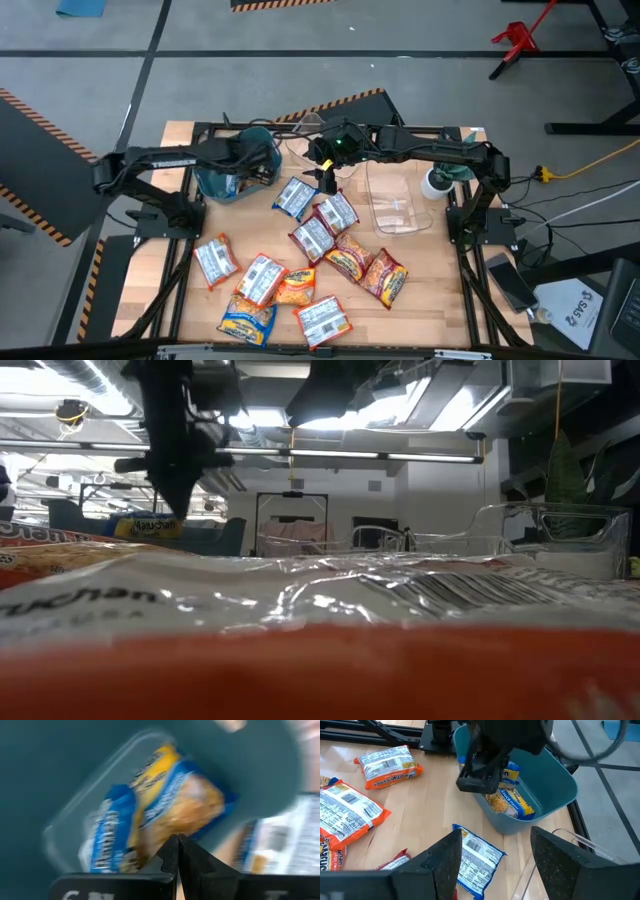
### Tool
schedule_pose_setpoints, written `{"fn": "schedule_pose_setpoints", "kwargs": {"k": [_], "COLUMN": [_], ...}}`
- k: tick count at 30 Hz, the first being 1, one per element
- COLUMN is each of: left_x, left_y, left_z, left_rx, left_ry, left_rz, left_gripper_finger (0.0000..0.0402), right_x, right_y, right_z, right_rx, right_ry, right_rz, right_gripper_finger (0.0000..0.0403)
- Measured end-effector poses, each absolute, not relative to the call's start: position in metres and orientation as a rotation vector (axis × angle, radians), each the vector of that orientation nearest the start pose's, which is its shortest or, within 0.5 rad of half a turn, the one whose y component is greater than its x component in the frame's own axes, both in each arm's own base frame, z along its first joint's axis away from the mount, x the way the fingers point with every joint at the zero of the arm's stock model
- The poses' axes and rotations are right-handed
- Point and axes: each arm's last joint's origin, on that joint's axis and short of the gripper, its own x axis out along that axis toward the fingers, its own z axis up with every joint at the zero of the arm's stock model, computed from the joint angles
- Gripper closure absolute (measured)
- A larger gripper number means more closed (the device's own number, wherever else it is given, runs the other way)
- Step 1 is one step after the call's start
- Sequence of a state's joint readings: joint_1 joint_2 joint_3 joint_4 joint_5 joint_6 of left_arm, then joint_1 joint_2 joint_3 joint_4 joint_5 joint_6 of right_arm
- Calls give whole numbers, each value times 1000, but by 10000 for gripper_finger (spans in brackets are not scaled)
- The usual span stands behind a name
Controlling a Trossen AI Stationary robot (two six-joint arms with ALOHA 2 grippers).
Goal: Sort Maruchan noodles
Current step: Put the blue noodle pack into the blue bin
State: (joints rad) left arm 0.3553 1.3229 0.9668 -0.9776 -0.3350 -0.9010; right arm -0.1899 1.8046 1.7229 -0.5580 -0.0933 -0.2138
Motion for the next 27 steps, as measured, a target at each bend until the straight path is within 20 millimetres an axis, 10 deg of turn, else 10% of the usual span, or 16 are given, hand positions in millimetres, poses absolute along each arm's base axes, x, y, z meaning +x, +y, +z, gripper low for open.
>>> {"fn": "schedule_pose_setpoints", "kwargs": {"k": [16, 27], "left_x": [160, 149], "left_y": [94, 83], "left_z": [249, 277], "left_rx": [-662, -767], "left_ry": [1200, 865], "left_rz": [1426, 1340], "left_gripper_finger": [401, 401], "right_x": [398, 403], "right_y": [-74, -74], "right_z": [339, 345], "right_rx": [-109, -115], "right_ry": [682, 606], "right_rz": [-20, -12], "right_gripper_finger": [182, 182]}}
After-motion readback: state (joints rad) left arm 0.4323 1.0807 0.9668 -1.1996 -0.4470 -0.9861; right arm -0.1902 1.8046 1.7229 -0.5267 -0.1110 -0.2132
